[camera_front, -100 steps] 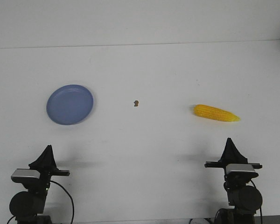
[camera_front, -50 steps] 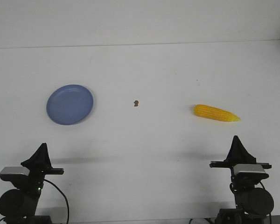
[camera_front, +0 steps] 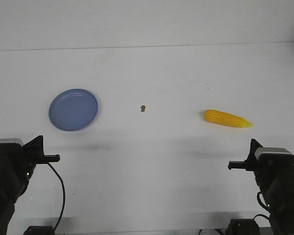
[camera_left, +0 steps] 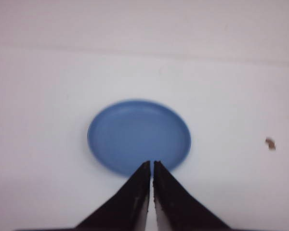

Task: Place corn on plate with both arms
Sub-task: 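Move the left gripper toward the blue plate's near rim, then lower the left gripper and grip the blue plate's rim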

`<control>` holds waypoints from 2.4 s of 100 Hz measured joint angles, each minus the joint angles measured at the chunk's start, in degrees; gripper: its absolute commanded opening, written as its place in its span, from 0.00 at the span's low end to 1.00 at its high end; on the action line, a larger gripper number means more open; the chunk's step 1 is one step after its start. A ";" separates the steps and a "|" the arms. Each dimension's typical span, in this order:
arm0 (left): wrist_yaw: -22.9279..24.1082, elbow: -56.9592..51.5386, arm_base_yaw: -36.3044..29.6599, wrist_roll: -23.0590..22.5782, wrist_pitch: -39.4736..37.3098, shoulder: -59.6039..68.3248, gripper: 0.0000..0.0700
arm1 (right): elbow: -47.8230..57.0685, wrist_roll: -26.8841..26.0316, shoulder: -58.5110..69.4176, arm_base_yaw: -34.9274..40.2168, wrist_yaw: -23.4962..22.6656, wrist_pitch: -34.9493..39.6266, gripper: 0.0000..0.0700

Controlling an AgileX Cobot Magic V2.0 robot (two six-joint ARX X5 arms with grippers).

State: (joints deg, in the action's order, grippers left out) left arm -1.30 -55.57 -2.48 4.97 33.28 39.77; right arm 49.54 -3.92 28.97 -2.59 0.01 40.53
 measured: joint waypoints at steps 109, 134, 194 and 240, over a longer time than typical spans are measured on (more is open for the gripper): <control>-0.13 -6.05 0.00 -0.15 10.23 9.29 0.71 | 6.14 -0.02 9.09 0.00 0.00 8.63 0.55; -0.20 -8.26 1.46 1.20 5.27 15.69 0.58 | 6.14 -0.02 9.09 0.00 0.00 8.09 0.55; -6.75 -21.62 11.96 3.32 -2.86 54.03 0.59 | 6.14 -0.02 9.09 0.00 0.00 8.04 0.55; -10.43 -21.73 14.93 3.34 -6.23 62.82 0.60 | 6.14 -0.04 9.09 0.00 0.00 8.04 0.55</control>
State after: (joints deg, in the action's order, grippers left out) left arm -11.73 -77.30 12.45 8.32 27.05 102.59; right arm 55.68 -3.97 38.06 -2.59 0.01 48.58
